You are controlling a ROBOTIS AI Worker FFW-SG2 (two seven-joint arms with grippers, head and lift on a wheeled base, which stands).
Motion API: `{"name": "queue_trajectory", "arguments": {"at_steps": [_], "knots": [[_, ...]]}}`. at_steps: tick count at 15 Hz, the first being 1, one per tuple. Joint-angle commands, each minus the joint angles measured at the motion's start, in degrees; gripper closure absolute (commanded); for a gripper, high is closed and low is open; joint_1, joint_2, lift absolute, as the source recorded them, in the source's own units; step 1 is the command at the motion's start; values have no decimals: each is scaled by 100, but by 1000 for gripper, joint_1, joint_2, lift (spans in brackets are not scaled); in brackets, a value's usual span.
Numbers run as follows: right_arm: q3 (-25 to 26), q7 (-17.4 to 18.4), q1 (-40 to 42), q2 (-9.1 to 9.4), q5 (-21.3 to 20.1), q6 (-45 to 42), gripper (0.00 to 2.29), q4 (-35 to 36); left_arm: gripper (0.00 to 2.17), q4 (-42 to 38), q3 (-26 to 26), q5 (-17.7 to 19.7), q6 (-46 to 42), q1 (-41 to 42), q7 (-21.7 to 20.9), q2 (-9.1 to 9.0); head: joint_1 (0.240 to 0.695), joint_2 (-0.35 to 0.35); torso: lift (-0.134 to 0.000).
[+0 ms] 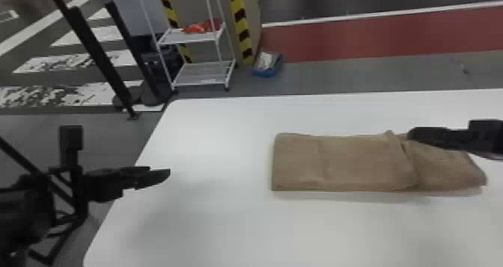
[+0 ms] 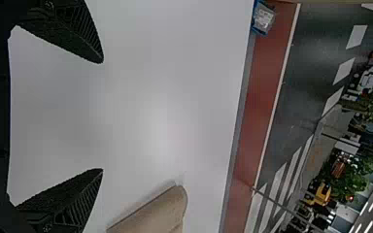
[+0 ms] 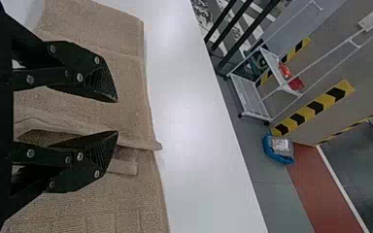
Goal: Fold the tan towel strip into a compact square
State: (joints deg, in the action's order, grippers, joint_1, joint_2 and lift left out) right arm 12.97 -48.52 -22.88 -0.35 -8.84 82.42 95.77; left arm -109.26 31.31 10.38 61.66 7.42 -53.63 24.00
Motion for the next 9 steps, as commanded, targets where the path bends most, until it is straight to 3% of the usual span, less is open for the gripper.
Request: {"name": "queue_trajectory", "arguments": {"at_steps": [1,9], "knots": [[-128,0,38,40,-180,-89,346,-181,83,2,-20,-62,0,-3,-7,-35,695,260,-128],[-655,9,47,40,-461,-511,407,-586,83,19,-11,-106,-18,41,-16,-62,695,275,-128]]}}
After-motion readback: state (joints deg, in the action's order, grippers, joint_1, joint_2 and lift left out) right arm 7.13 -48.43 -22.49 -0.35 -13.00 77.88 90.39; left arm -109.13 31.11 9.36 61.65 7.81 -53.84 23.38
